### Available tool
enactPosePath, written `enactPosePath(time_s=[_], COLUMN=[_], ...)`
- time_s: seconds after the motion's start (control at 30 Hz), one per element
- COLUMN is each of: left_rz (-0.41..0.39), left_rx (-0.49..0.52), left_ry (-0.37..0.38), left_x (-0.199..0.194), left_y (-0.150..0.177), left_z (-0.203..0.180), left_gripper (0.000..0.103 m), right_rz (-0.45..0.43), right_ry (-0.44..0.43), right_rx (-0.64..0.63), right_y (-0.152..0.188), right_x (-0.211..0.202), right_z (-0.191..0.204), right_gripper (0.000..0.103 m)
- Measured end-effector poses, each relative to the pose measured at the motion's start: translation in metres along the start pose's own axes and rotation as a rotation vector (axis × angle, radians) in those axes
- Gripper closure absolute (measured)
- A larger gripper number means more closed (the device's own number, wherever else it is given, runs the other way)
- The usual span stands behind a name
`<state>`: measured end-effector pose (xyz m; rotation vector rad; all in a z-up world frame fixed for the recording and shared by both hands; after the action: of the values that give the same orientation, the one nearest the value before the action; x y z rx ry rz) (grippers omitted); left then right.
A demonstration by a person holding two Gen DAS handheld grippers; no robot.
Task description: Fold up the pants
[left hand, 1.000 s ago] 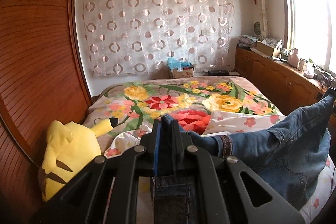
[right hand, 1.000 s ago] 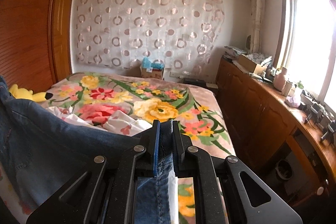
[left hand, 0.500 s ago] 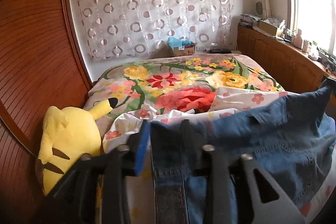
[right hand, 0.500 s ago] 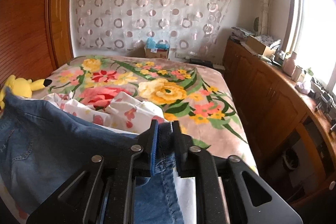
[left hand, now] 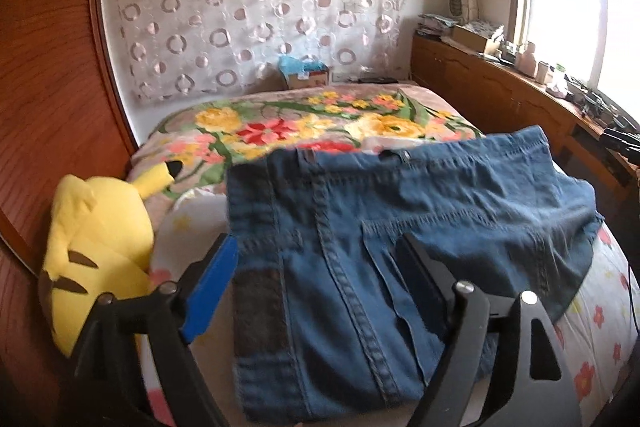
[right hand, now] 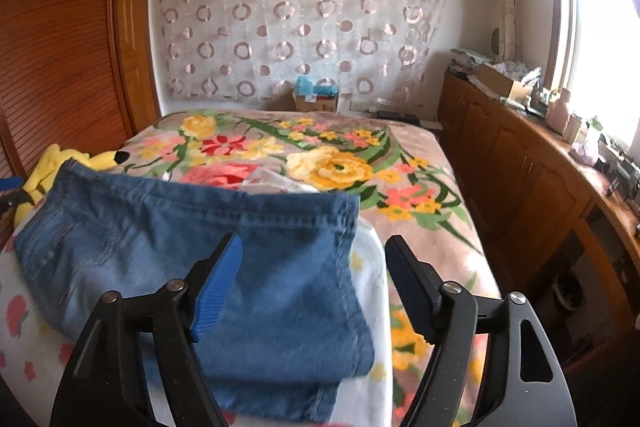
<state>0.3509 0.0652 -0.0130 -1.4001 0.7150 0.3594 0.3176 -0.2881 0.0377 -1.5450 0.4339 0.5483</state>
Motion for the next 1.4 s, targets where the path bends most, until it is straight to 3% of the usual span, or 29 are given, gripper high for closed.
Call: enactPosePath(time_s=[0.4, 0.67, 0.97, 1.03, 1.07, 1.1, 1.17, 1.4], left_rz=[0.113, 0.165, 0.176, 0.171, 0.169, 0.172, 0.172, 0.184], left_rx=[-0.012, -0.024, -0.015, -0.009, -0.009, -0.010, -0.016, -0.015], left_ry=[0.020, 0.012, -0.012, -0.018, -0.019, -0.019, -0.014, -0.021], left_x=[0.017, 0.029, 0.037, 0.038, 0.038, 0.038, 0.039, 0.042], left_y=[0.042, 0.054, 0.062, 0.062, 0.063, 0.063, 0.062, 0.061], left_z=[-0.009, -0.006, -0.009, -0.011, -0.011, -0.010, -0.009, -0.010], left_gripper=[0.020, 0.020, 0.020, 0.020, 0.019, 0.019, 0.018, 0.013], right_rz=[0.152, 0.217, 0.272, 0.275, 0.279, 0.281, 0.283, 0.204], right_ry=[-0.023, 0.019, -0.018, -0.026, -0.026, -0.024, -0.032, -0.065], right_rx=[0.072, 0.138, 0.191, 0.195, 0.193, 0.189, 0.176, 0.134], right_y=[0.051, 0.068, 0.077, 0.076, 0.076, 0.075, 0.074, 0.061], right_x=[0.006, 0.033, 0.051, 0.053, 0.053, 0.054, 0.053, 0.021], right_z=[0.005, -0.010, -0.015, -0.015, -0.015, -0.014, -0.013, 0.001], right_gripper=[0.025, 0.025, 0.025, 0.034, 0.049, 0.070, 0.092, 0.098])
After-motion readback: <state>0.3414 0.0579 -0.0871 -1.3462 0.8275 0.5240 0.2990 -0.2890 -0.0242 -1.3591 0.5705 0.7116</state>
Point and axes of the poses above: each gripper's, at about its wrist camera, not at the fingertips, and x roughly the way its jaws point, z to its left, y to its underside, the point moved 1 cm from there along x, roughly the way its jaws point, and after that the axes turned 2 degrees about x, right-handed, at the moved point
